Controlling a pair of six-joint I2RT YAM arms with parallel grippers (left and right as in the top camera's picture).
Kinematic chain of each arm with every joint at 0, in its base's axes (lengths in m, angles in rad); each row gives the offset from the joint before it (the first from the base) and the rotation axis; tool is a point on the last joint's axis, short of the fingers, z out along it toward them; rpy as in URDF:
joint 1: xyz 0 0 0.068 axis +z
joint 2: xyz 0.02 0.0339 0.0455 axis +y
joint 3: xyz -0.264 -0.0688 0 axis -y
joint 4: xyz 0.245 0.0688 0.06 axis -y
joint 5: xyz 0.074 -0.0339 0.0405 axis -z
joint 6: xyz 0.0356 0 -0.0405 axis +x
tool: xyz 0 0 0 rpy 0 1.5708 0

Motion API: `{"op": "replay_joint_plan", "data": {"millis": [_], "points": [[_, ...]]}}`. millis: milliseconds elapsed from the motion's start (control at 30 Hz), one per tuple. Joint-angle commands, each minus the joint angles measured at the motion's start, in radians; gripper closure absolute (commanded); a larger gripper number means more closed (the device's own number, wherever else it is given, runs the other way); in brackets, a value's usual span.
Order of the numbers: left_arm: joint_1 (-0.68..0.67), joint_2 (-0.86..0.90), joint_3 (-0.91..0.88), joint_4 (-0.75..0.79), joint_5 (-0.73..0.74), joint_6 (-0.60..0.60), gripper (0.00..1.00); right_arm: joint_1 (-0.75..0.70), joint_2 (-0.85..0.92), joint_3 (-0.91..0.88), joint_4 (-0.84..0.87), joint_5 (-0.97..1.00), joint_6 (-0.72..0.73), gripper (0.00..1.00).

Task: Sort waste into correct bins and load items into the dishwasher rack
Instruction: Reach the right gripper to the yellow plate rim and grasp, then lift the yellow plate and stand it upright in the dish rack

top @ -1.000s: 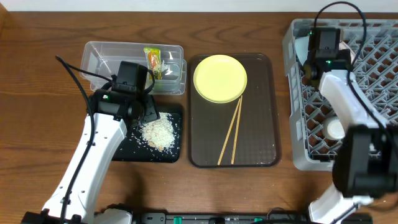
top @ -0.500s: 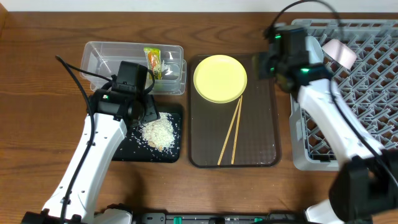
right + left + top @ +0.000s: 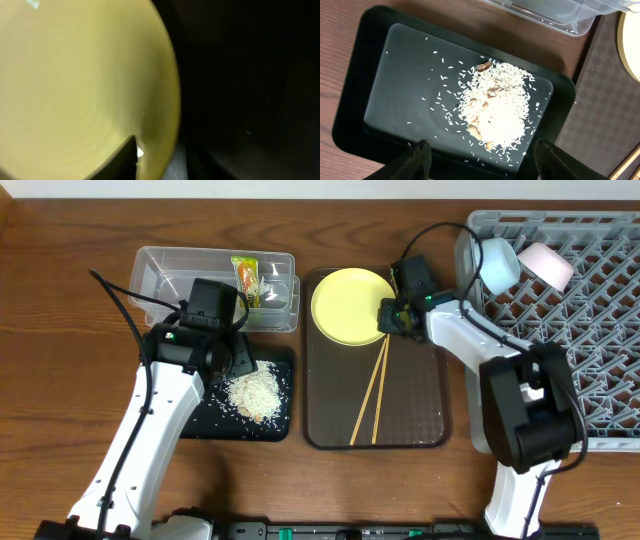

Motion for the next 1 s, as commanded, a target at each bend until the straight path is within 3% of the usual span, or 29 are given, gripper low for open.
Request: {"op": "replay_joint_plan", "data": {"millis": [0, 67, 200, 400, 633, 833, 967], "points": [[0.006, 0.000, 0.006, 0.000, -0.008, -0.002, 0.32, 0.006, 0.001, -0.002, 0.036, 0.014, 0.042, 0.90], [0.006, 0.000, 0.006, 0.000, -0.008, -0.003, 0.32, 0.003, -0.006, 0.000, 0.063, 0.018, 0.042, 0.99], [0.006, 0.000, 0.006, -0.001, -0.008, -0.003, 0.31, -0.018, -0.067, 0.003, 0.067, 0.078, 0.029, 0.99], [0.006, 0.000, 0.006, -0.003, -0.008, -0.002, 0.32, -0.073, -0.288, 0.003, 0.024, 0.217, -0.116, 0.99], [0.006, 0.000, 0.006, -0.003, -0.008, -0.002, 0.31, -0.172, -0.552, 0.003, -0.055, 0.450, -0.381, 0.99], [0.006, 0.000, 0.006, -0.003, -0.008, -0.002, 0.31, -0.284, -0.658, 0.003, -0.092, 0.679, -0.596, 0.99], [0.006, 0.000, 0.006, -0.003, -0.008, -0.003, 0.31, -0.345, -0.658, 0.001, -0.125, 0.880, -0.606, 0.99]]}}
